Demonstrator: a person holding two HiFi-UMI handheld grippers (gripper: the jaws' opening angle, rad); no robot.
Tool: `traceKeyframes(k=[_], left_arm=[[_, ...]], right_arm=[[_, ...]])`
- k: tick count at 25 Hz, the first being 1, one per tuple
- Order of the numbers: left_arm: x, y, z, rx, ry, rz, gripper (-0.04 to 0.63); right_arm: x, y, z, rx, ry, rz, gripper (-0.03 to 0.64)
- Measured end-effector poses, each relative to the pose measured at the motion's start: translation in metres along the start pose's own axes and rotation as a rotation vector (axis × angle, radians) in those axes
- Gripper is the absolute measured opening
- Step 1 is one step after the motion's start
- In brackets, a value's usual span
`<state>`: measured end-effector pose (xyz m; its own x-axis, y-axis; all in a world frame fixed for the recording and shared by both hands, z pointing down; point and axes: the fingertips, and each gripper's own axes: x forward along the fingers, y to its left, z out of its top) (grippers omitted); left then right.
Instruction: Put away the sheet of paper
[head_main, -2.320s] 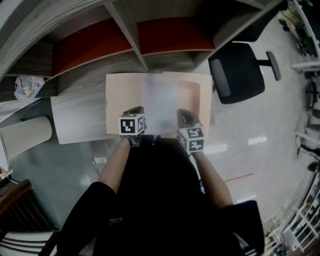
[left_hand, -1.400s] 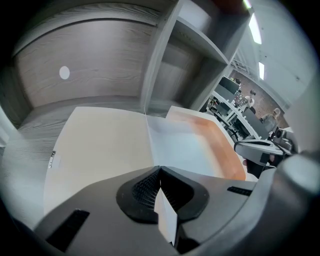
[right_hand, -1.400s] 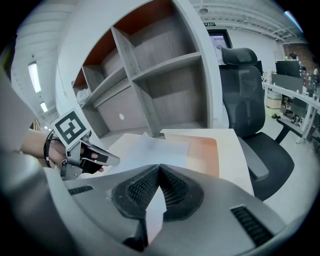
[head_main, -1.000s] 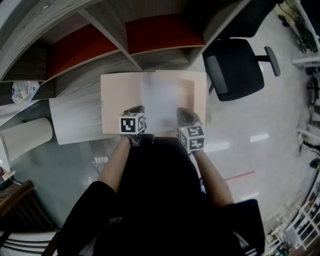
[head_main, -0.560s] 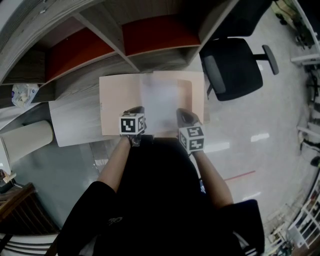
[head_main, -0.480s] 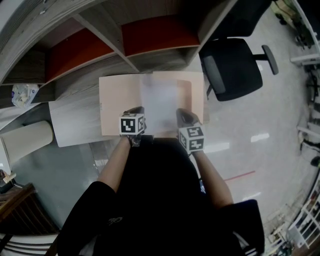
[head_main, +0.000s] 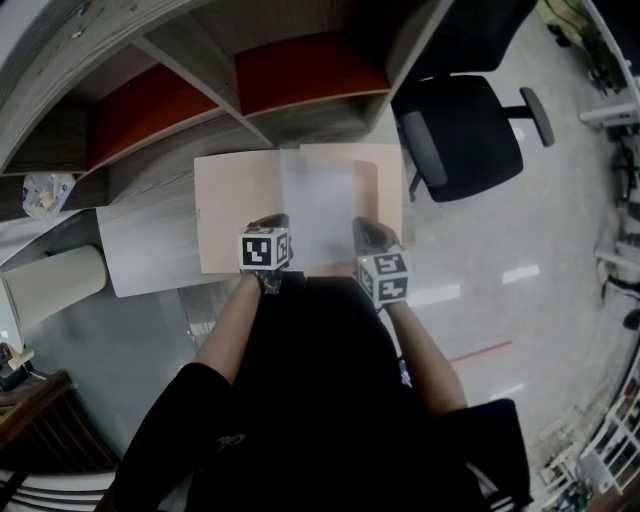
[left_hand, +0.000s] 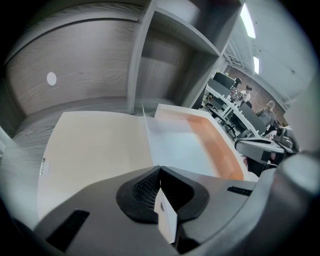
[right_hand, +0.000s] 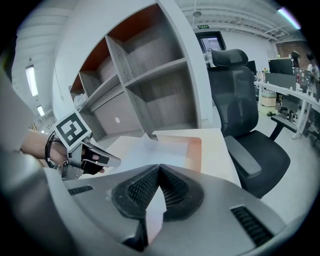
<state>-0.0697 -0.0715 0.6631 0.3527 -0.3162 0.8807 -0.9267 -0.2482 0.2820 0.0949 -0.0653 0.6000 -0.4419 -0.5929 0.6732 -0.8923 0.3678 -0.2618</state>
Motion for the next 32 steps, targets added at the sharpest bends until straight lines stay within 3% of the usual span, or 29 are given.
traceKeyframes(k=[32], left_arm=[[0.012, -0.016, -0.006, 0.032, 0.036, -0.014, 0.044]], right_arm=[[-0.015, -0.016, -0.007, 0.025, -0.016, -0.032, 0.018]])
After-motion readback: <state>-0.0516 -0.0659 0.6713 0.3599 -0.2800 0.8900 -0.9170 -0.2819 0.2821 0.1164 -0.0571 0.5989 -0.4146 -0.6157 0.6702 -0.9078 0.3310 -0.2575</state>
